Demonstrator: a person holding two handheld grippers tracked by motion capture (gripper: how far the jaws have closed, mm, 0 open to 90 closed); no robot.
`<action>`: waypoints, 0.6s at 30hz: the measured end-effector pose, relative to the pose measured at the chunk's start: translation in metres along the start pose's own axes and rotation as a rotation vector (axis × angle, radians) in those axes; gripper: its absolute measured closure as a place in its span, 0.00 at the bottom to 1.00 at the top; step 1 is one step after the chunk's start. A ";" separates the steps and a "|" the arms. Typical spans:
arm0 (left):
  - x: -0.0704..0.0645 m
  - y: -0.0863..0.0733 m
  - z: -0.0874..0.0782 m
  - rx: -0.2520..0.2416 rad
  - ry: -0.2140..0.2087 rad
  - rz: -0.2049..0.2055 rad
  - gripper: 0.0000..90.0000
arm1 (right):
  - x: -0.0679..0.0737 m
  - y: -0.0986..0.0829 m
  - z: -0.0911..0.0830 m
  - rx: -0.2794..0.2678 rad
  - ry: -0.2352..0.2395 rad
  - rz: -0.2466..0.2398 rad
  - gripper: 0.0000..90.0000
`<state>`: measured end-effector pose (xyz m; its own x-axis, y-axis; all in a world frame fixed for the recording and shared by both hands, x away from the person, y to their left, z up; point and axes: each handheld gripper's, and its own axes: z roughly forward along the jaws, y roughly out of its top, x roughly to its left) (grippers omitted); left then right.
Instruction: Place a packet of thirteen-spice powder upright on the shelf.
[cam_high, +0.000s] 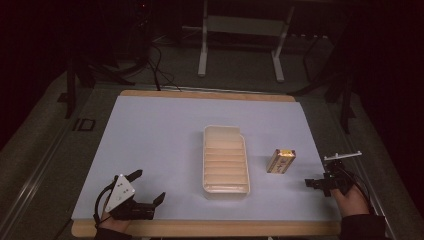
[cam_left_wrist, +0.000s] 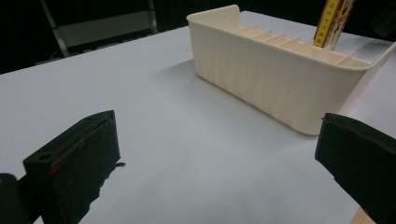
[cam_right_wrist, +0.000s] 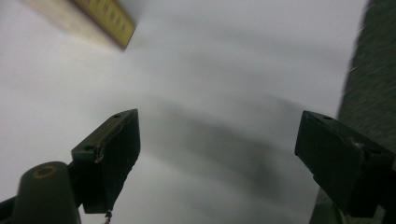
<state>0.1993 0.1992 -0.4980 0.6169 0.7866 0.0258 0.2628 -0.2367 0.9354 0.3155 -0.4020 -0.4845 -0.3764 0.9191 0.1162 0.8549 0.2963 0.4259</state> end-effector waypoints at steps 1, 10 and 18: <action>0.000 0.000 0.000 0.001 -0.001 -0.001 0.00 | 0.000 0.000 0.001 0.035 0.018 -0.011 0.17; 0.000 0.000 0.001 0.003 -0.001 -0.001 0.00 | 0.005 0.004 0.002 0.223 0.012 -0.093 0.17; 0.000 0.000 0.003 0.004 -0.013 0.001 0.00 | 0.010 0.010 -0.007 0.329 -0.005 -0.214 0.23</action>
<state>0.2009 0.1974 -0.4989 0.6271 0.7786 0.0223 0.2648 -0.2399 0.9340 0.3178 -0.3913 -0.4722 -0.5578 0.8284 0.0510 0.8262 0.5484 0.1292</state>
